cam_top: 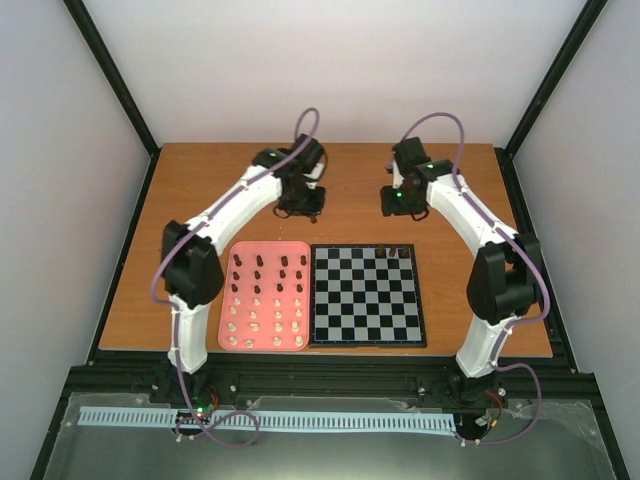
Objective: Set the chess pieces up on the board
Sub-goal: Place the chess piece on the chessboard, then pick up the chess piece from the storage box.
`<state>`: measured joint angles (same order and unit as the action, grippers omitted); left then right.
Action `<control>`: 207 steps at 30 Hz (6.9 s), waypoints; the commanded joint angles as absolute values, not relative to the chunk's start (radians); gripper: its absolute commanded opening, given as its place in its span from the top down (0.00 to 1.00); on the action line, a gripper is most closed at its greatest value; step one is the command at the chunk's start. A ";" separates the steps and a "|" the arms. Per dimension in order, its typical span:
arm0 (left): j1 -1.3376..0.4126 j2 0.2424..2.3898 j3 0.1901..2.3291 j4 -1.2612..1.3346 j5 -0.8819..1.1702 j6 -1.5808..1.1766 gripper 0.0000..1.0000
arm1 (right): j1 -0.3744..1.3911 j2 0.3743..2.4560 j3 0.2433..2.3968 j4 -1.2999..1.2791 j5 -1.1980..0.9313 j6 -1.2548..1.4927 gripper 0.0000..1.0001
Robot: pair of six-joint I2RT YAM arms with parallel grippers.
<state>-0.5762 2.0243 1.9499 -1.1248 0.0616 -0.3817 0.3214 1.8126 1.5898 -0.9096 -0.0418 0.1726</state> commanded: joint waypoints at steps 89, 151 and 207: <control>-0.802 2.438 2.196 -1.139 0.070 -0.327 0.55 | 0.154 1.669 1.455 -0.864 -0.056 0.155 0.49; -0.187 1.840 1.334 -0.997 -0.002 -0.479 0.54 | 0.158 1.687 1.462 -0.869 -0.098 0.147 0.49; -0.673 2.157 2.180 -1.296 0.247 -0.344 0.99 | 0.148 1.693 1.490 -0.877 -0.029 0.160 0.49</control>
<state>-0.5888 2.0258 2.0323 -1.2243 0.1314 -0.4023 0.1631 1.6882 1.4651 -0.8749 -0.0650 0.1555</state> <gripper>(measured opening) 0.146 0.512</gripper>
